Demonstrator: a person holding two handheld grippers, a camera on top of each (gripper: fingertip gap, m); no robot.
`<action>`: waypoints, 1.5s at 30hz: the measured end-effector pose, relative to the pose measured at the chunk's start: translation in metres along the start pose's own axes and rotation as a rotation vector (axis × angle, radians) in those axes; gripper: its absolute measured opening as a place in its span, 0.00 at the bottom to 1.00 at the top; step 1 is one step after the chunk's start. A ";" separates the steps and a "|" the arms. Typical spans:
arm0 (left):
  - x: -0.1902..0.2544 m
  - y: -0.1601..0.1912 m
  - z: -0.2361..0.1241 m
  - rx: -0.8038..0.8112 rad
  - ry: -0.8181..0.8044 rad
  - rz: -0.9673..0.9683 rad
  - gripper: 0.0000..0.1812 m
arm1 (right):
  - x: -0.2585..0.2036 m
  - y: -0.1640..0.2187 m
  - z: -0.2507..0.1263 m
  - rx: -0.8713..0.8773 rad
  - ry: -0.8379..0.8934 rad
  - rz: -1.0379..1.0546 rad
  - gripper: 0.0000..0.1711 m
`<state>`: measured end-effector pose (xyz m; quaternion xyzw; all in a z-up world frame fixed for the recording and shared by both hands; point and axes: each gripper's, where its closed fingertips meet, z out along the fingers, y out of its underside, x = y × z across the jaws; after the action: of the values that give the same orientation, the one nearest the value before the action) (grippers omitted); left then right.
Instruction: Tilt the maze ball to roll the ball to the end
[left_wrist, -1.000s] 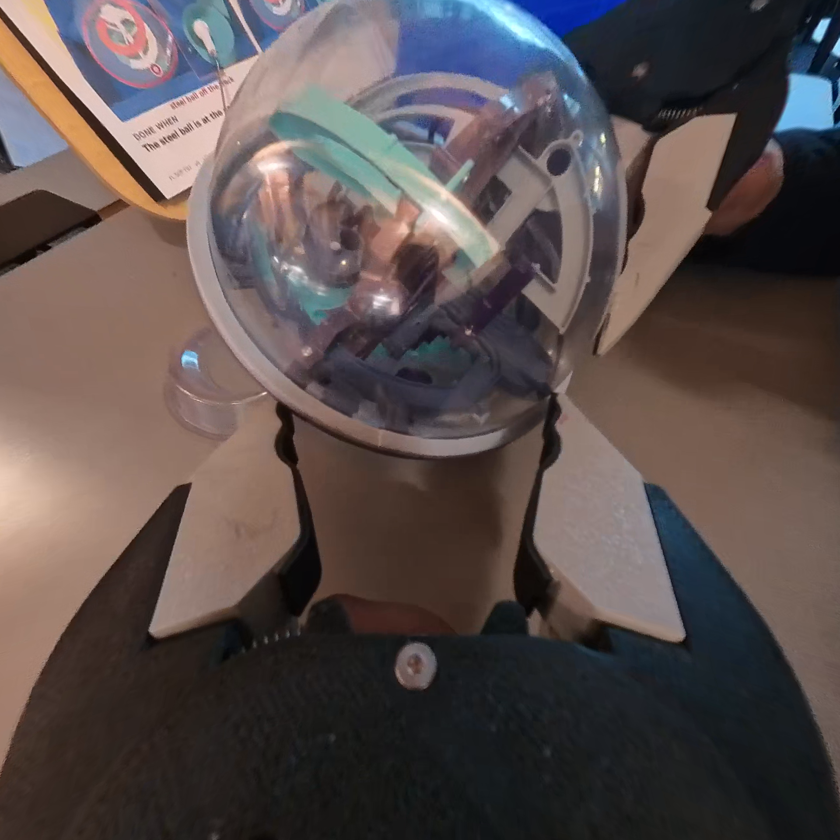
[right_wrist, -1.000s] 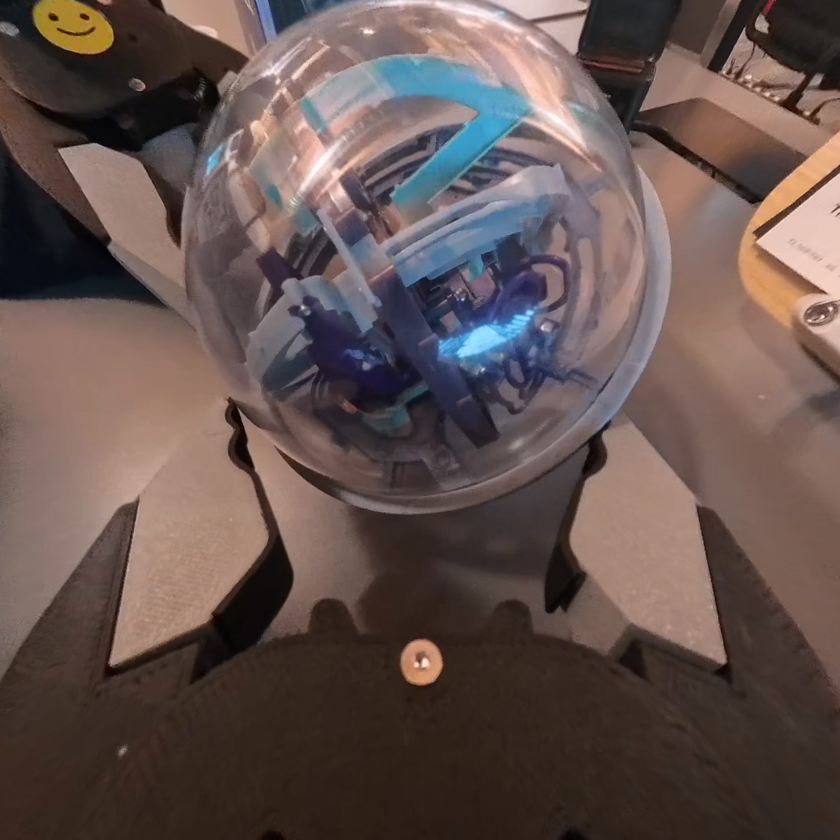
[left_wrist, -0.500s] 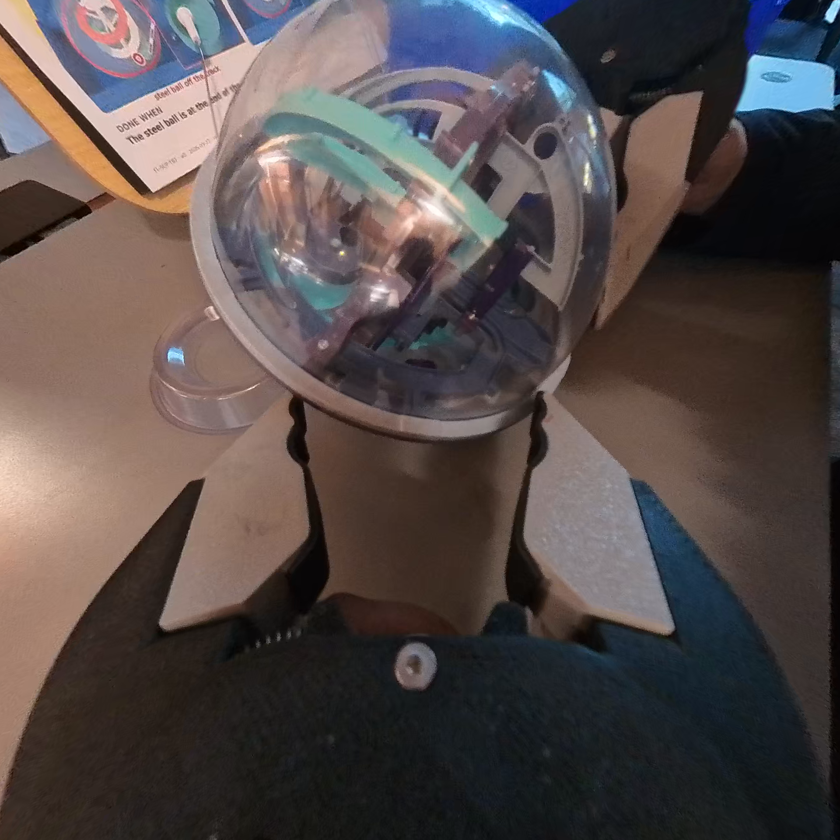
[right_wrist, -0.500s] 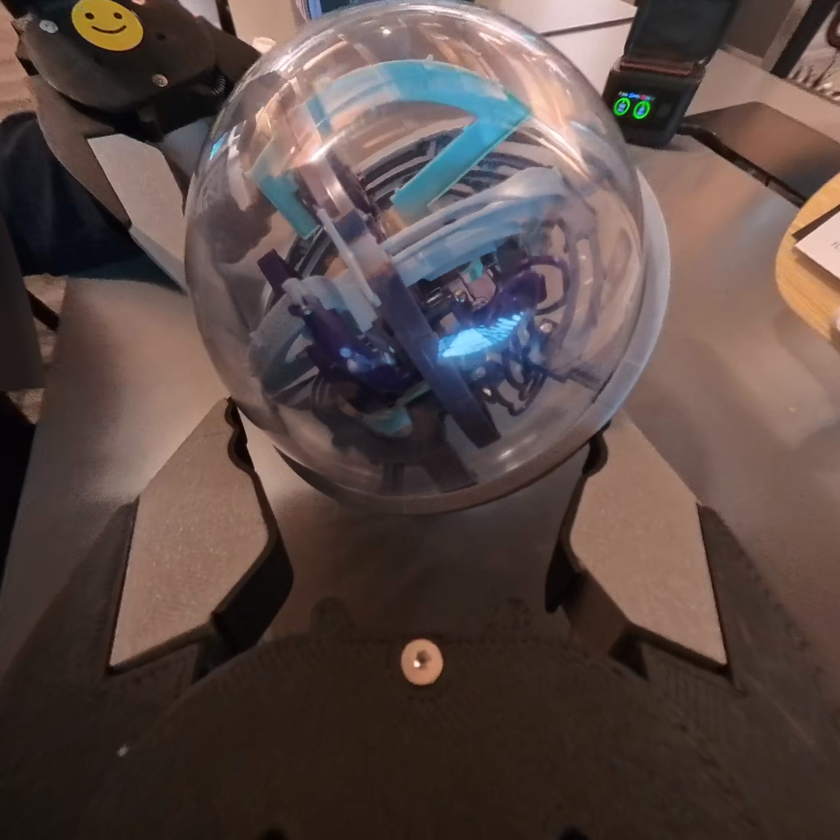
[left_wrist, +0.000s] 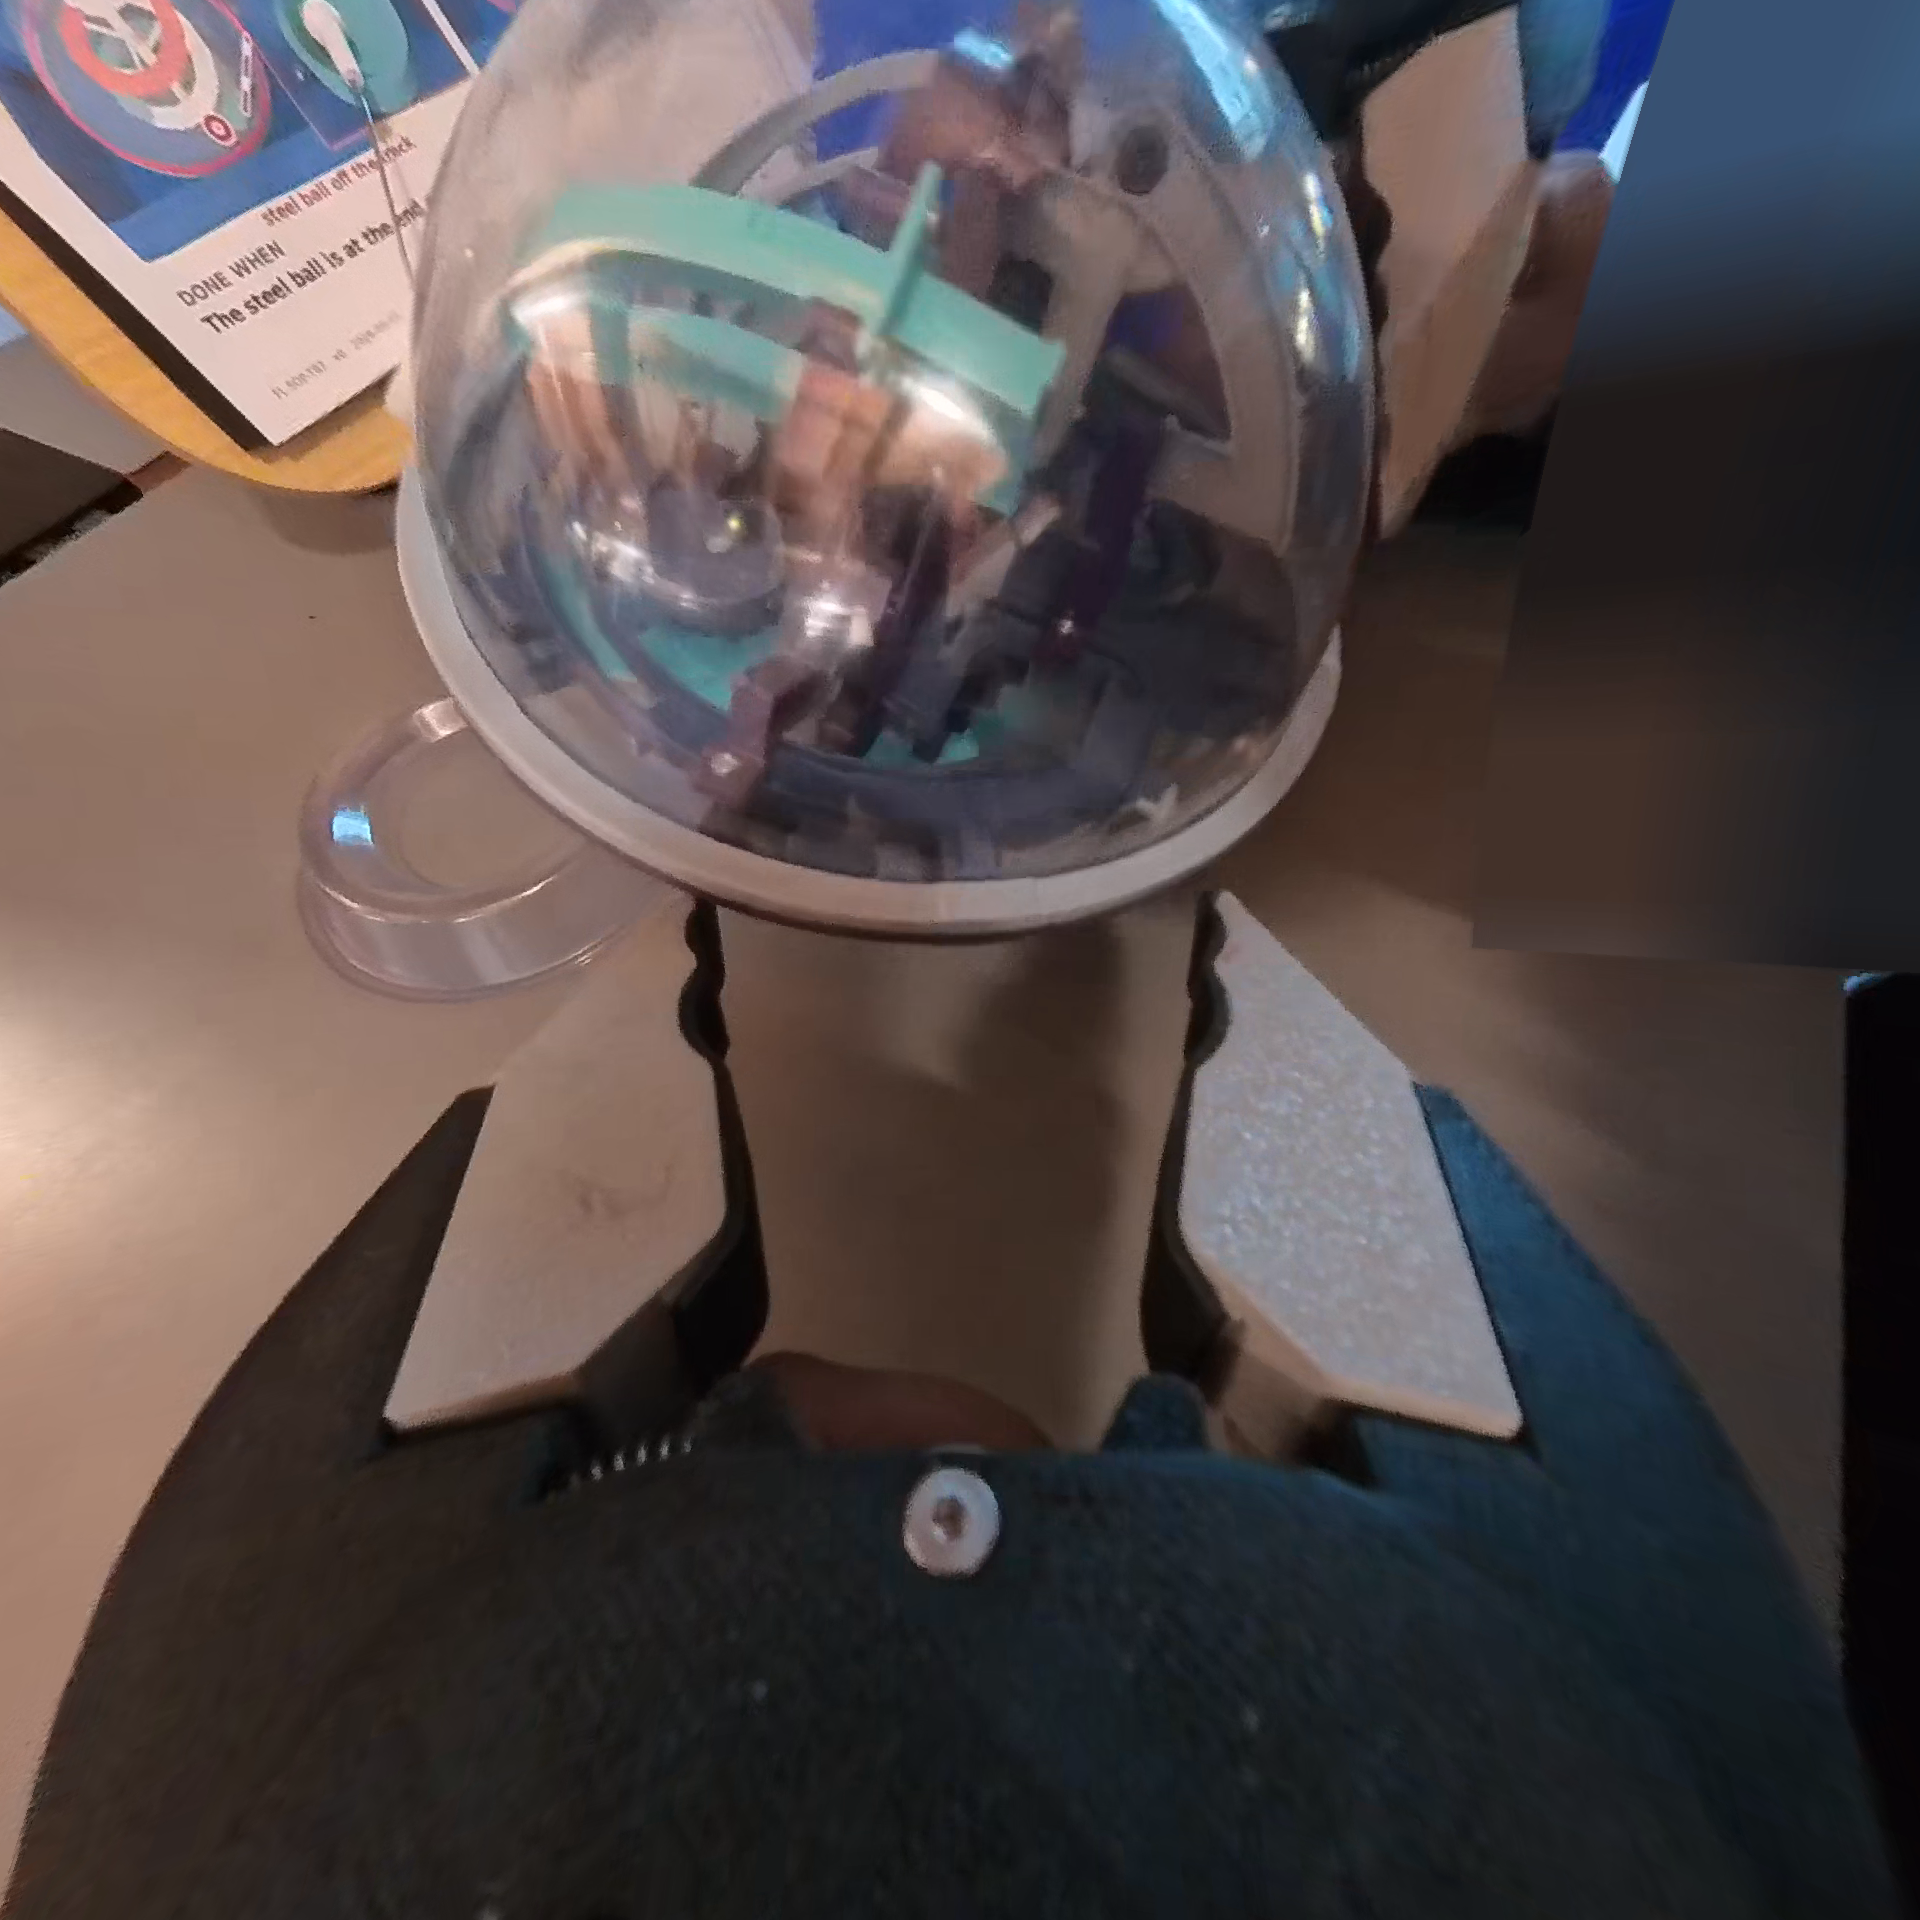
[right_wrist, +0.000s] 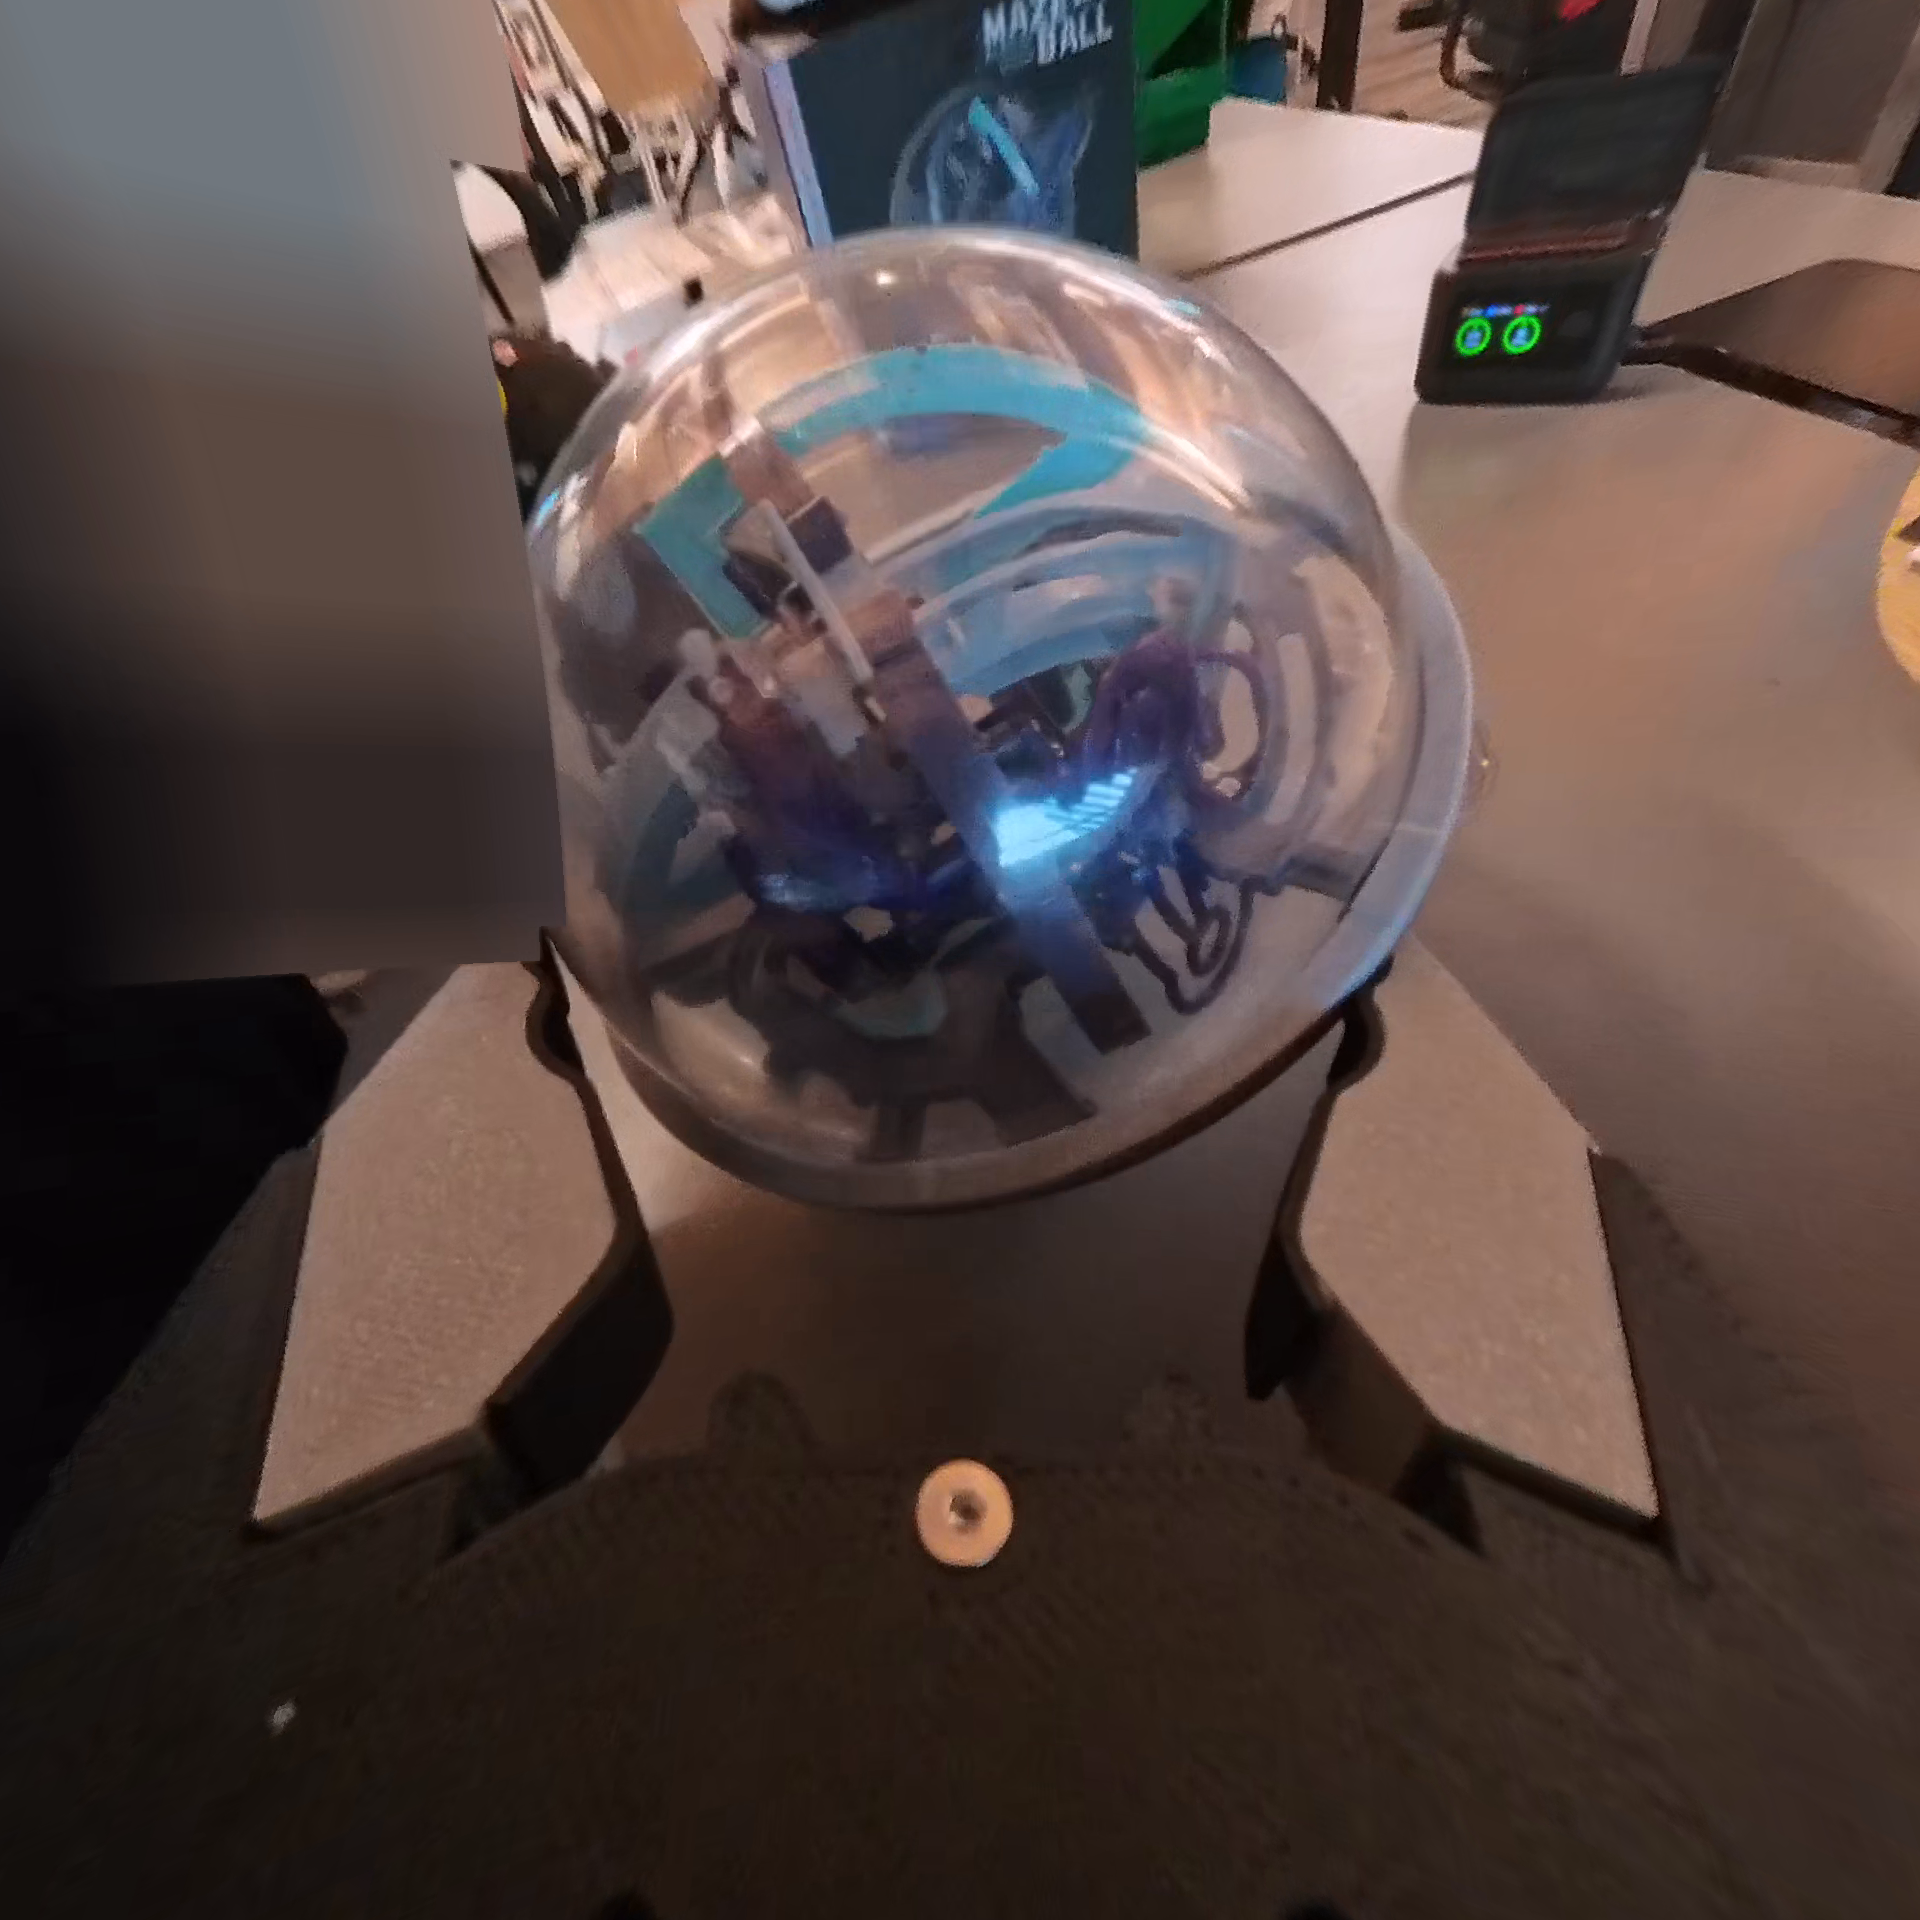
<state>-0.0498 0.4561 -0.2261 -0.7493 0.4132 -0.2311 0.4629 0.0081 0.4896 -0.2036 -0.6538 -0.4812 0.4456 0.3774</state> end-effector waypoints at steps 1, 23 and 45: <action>0.001 -0.001 0.000 0.004 0.003 0.002 0.50 | -0.001 -0.002 -0.001 0.019 -0.016 0.019 0.84; 0.007 -0.010 -0.027 0.136 0.117 0.091 0.34 | -0.014 0.013 -0.006 -0.031 -0.210 -0.005 0.85; 0.008 -0.007 -0.004 0.092 0.111 0.136 0.72 | -0.028 0.021 0.010 -0.097 -0.298 0.006 0.86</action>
<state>-0.0452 0.4487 -0.2184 -0.6836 0.4773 -0.2590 0.4877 0.0012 0.4575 -0.2197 -0.5994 -0.5508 0.5151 0.2682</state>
